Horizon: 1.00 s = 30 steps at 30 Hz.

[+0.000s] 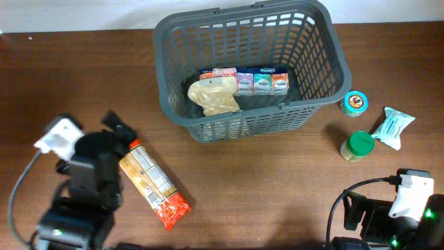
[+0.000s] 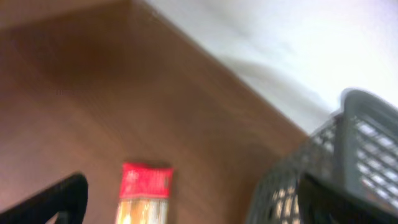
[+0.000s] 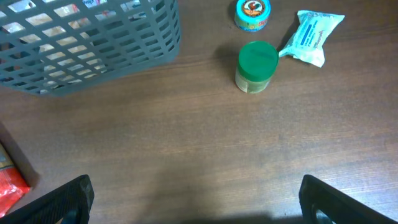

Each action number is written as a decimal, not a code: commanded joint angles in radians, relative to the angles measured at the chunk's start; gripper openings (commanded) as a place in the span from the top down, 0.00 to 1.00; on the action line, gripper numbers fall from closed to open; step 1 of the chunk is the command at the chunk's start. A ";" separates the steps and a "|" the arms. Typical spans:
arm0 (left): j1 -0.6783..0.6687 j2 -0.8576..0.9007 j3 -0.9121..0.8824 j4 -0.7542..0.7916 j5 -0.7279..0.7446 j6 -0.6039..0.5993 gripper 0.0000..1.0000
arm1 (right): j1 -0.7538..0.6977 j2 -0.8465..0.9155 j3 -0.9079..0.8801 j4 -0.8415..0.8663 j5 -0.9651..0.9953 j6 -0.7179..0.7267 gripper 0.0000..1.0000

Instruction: Pack container

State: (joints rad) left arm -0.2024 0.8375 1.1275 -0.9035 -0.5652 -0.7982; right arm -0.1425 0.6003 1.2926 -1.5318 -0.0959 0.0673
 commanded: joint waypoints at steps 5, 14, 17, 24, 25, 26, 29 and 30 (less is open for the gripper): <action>0.248 0.174 0.180 -0.205 0.175 -0.217 0.01 | 0.005 0.003 0.003 0.005 -0.006 -0.007 0.01; 0.359 0.482 0.140 -0.215 0.287 -0.225 0.01 | 0.005 0.003 0.003 0.005 -0.006 -0.007 0.01; 0.356 0.573 0.092 -0.120 0.330 -0.174 0.01 | 0.005 0.003 0.003 0.005 -0.006 -0.007 0.01; 0.356 0.687 -0.061 0.088 0.428 -0.100 0.01 | 0.005 0.003 0.003 0.005 -0.006 -0.007 0.01; 0.356 0.695 -0.076 0.103 0.440 -0.097 0.01 | 0.005 0.003 0.003 0.005 -0.005 -0.007 0.01; 0.356 0.705 -0.093 0.119 0.457 -0.097 0.01 | 0.005 0.003 0.003 0.005 -0.006 -0.007 0.01; 0.356 0.736 -0.140 0.154 0.512 -0.097 0.01 | 0.005 0.003 0.003 0.005 -0.006 -0.007 0.01; 0.356 0.747 -0.151 0.161 0.522 -0.098 0.01 | 0.005 0.003 0.003 0.005 -0.005 -0.007 0.01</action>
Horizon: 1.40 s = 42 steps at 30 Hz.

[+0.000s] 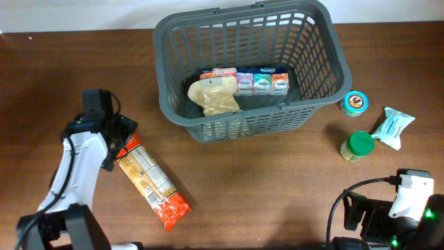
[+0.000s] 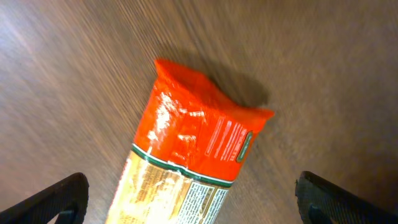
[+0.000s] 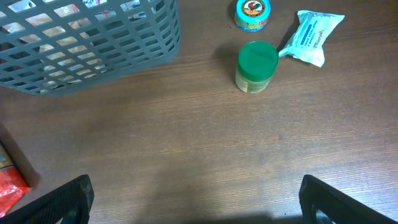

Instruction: Pack container

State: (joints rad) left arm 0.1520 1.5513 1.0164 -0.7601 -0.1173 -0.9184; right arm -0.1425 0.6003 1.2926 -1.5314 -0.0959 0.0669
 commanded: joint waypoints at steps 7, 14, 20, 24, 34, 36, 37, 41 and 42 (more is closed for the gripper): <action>-0.013 0.118 -0.086 0.081 0.103 0.023 0.01 | 0.005 0.003 0.003 0.005 -0.006 -0.007 0.01; -0.038 0.209 -0.086 0.111 0.103 0.023 0.01 | 0.005 0.003 0.003 0.005 -0.006 -0.007 0.01; -0.038 0.245 -0.086 0.112 0.103 0.023 0.31 | 0.005 0.003 0.003 0.005 -0.006 -0.007 0.01; -0.038 0.252 -0.086 0.110 0.103 0.023 0.56 | 0.005 0.003 0.003 0.005 -0.006 -0.007 0.01; -0.038 0.251 -0.086 0.110 0.103 0.023 0.98 | 0.005 0.003 0.003 0.005 -0.005 -0.007 0.01; -0.038 0.251 -0.086 0.110 0.103 0.023 0.98 | 0.005 0.003 0.003 0.005 -0.006 -0.007 0.01; -0.038 0.251 -0.086 0.110 0.103 0.023 0.98 | 0.005 0.003 0.003 0.005 -0.006 -0.007 0.01; -0.038 0.245 -0.069 0.093 0.103 0.023 0.98 | 0.005 0.003 0.003 0.005 -0.006 -0.007 0.01; -0.036 0.221 -0.028 0.045 0.103 0.023 0.98 | 0.005 0.003 0.003 0.005 -0.006 -0.007 0.01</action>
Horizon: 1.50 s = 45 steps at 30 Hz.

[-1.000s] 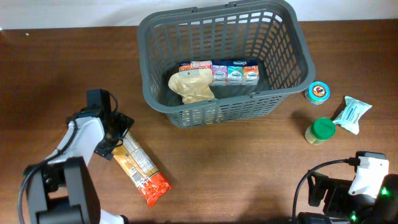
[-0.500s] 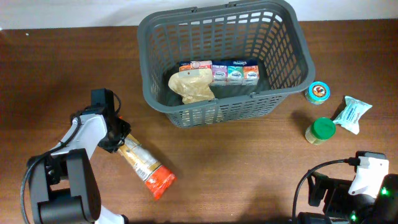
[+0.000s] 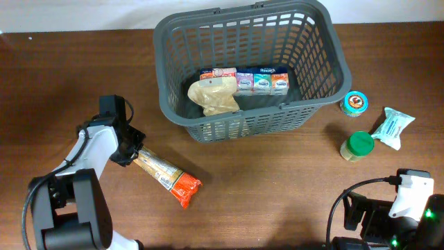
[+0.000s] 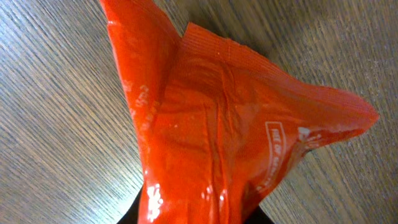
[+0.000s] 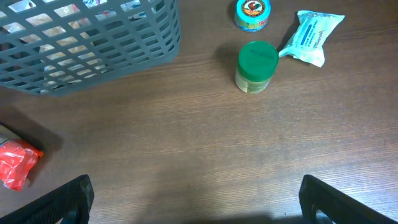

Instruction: Pack container

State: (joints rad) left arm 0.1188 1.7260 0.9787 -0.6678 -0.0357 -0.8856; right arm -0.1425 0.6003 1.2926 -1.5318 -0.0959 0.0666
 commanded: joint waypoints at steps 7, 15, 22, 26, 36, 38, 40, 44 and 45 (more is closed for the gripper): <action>-0.002 -0.121 0.300 -0.218 -0.082 0.073 0.98 | 0.005 0.003 0.003 0.005 -0.006 -0.006 0.01; -0.016 -0.246 0.699 -0.240 -0.111 0.305 0.98 | 0.005 0.003 0.003 0.005 -0.006 -0.006 0.01; -0.128 -0.247 1.047 -0.116 -0.129 0.765 0.98 | 0.005 0.003 0.003 0.005 -0.005 -0.006 0.01; -0.227 -0.247 1.102 -0.010 -0.130 1.047 0.98 | 0.005 0.003 0.003 0.005 -0.006 -0.006 0.01; -0.520 -0.111 1.103 0.194 -0.105 1.345 0.98 | 0.005 0.003 0.003 0.005 -0.006 -0.006 0.01; -0.585 -0.072 1.103 0.202 -0.084 1.441 0.99 | 0.005 0.003 0.003 0.005 -0.006 -0.006 0.01; -0.646 -0.035 1.103 0.219 -0.085 1.490 0.98 | 0.005 0.003 0.003 0.005 -0.006 -0.006 0.01; -0.736 0.016 1.103 0.225 -0.085 1.531 0.98 | 0.005 0.003 0.003 0.005 -0.005 -0.006 0.01; -0.752 0.027 1.103 0.222 -0.087 1.530 0.98 | 0.005 0.003 0.003 0.005 -0.006 -0.006 0.01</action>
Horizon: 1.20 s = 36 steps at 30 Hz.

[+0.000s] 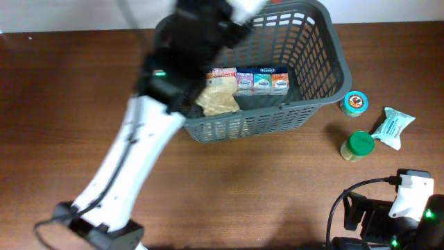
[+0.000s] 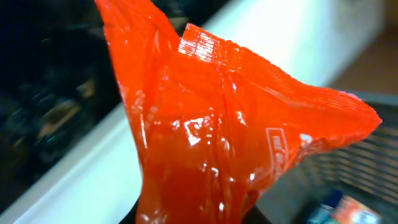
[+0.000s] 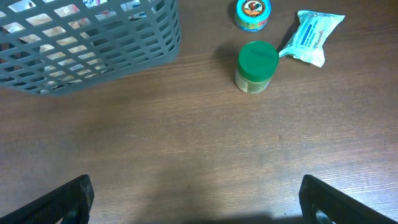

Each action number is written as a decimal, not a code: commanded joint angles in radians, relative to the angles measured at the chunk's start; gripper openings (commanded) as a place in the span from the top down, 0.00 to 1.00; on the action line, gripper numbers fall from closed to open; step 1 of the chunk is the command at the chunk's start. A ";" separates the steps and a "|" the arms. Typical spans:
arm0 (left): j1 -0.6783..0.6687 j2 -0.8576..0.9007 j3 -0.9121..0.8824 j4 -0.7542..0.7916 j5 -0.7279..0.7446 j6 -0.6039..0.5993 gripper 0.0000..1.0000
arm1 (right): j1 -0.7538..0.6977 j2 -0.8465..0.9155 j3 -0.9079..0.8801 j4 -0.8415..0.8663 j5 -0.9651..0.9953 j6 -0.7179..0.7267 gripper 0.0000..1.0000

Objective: Pack container
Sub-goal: 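Lift the pasta bag over the basket and drop it inside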

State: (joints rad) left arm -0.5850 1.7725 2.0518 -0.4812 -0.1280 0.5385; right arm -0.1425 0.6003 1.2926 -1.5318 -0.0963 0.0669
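A grey plastic basket (image 1: 316,14) stands at the back of the table, holding a row of small cartons (image 1: 253,80) and a tan bag (image 1: 216,97). My left arm is raised high, its blurred gripper (image 1: 205,17) over the basket's back left corner. The left wrist view is filled by the crinkled red end of the pasta package (image 2: 211,124), with the left gripper (image 2: 196,214) shut on it; the basket wall (image 2: 367,124) shows behind. The package is hidden under the arm in the overhead view. My right gripper (image 3: 196,199) is open and holds nothing, low over bare table.
Right of the basket lie a blue-rimmed tin (image 1: 355,103), a green-lidded jar (image 1: 358,145) and a white-and-blue wipes packet (image 1: 393,127). The right arm's base (image 1: 409,201) sits at the front right corner. A white wall runs behind the basket.
The left gripper, shut on the pasta package at table level left of the basket, is now lifted high over the basket's back left corner with the package. The right arm is unchanged.
The pasta package lay on the table at the front left with the left gripper open near it. Then the open gripper was over its red end, then shut on that end with the package turned. Now the package is off the table, above the basket.
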 commanded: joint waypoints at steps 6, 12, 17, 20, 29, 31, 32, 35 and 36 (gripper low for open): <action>-0.089 0.034 0.030 -0.063 -0.003 0.108 0.99 | 0.005 0.003 0.003 0.005 -0.005 -0.007 0.01; -0.089 0.082 0.030 -0.259 0.043 0.224 0.99 | 0.005 0.003 0.003 0.005 -0.005 -0.007 0.01; -0.088 0.101 0.030 -0.386 0.174 0.249 0.99 | 0.005 0.003 0.003 0.005 -0.005 -0.007 0.01; -0.086 0.110 0.030 -0.402 0.222 0.270 0.99 | 0.005 0.003 0.003 0.005 -0.005 -0.007 0.01; -0.086 0.150 0.030 -0.384 0.197 0.299 0.76 | 0.005 0.003 0.003 0.005 -0.005 -0.007 0.01; -0.087 0.145 0.035 -0.343 0.102 0.236 0.01 | 0.005 0.003 0.003 0.005 -0.005 -0.007 0.01; -0.090 0.138 0.051 -0.311 0.006 0.171 0.01 | 0.005 0.003 0.003 0.005 -0.005 -0.007 0.01; -0.085 0.105 0.120 -0.304 -0.205 -0.043 0.01 | 0.005 0.003 0.003 0.005 -0.005 -0.007 0.01; -0.076 0.085 0.148 -0.341 -0.220 -0.118 0.01 | 0.005 0.003 0.003 0.005 -0.005 -0.007 0.01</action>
State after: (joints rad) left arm -0.6762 1.9297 2.1067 -0.7963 -0.1364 0.6613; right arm -0.1425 0.6003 1.2926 -1.5314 -0.0963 0.0669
